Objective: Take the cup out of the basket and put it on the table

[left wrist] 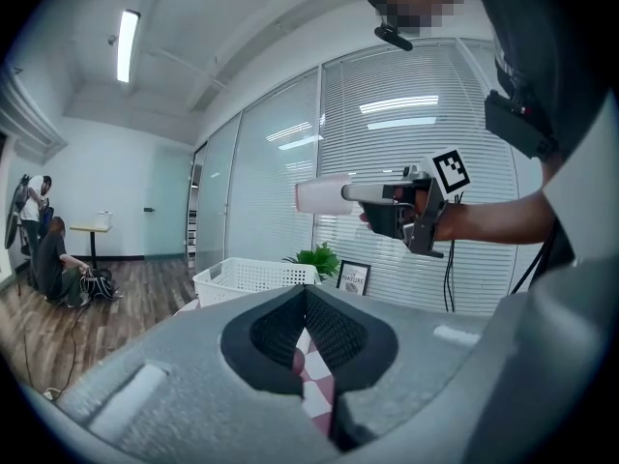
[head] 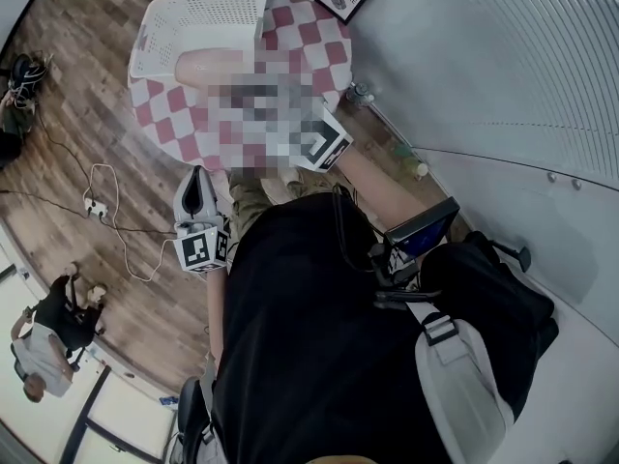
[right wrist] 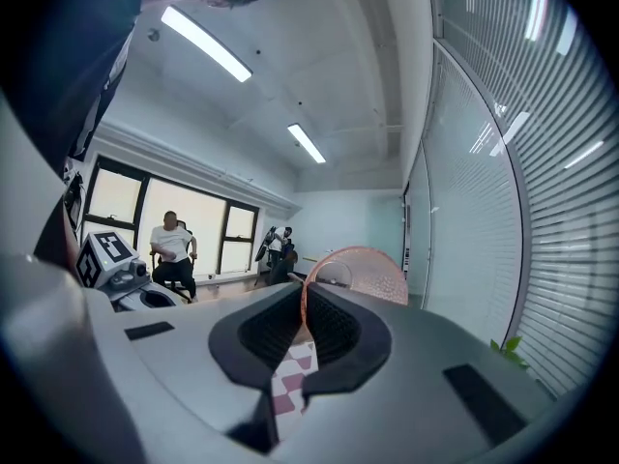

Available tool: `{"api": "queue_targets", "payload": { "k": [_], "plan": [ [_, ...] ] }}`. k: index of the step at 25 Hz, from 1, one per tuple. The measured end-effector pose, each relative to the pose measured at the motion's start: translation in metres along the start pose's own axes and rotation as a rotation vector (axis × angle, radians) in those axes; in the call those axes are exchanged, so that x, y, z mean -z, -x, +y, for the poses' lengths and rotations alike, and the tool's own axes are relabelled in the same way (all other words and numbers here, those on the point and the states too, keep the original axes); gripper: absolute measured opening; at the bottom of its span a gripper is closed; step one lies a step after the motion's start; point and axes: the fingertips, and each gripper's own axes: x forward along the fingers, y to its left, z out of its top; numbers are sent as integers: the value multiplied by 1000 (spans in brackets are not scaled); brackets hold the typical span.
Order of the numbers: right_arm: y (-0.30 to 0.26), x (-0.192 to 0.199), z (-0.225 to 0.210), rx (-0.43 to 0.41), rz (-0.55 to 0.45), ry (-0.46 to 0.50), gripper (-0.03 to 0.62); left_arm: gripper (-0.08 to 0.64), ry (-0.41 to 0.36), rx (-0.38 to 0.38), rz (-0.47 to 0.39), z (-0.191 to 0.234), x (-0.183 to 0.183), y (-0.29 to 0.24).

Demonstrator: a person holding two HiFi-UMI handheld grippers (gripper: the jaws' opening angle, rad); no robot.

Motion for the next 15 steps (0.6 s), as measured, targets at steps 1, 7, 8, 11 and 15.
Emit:
{"api": "queue_targets", "payload": {
  "k": [1,7,8,11,15],
  "plan": [
    [1,1,2,-3,-5,-7,21,5,-1,1,1,0,0,0],
    [9,7,24,-33,-21,-30,21,5,-5,7,6,-4,1,4],
    [11,8,29,-40,-26,-36,21,5,-5,7,7,-4,2,6],
    [17,18,42,-51,-26,-49,21,5,-5,8,4,-6,2,8],
    [27,30,54,-67,-34,-40,21,5,-6,19,-8,-10,1,10]
  ]
}}
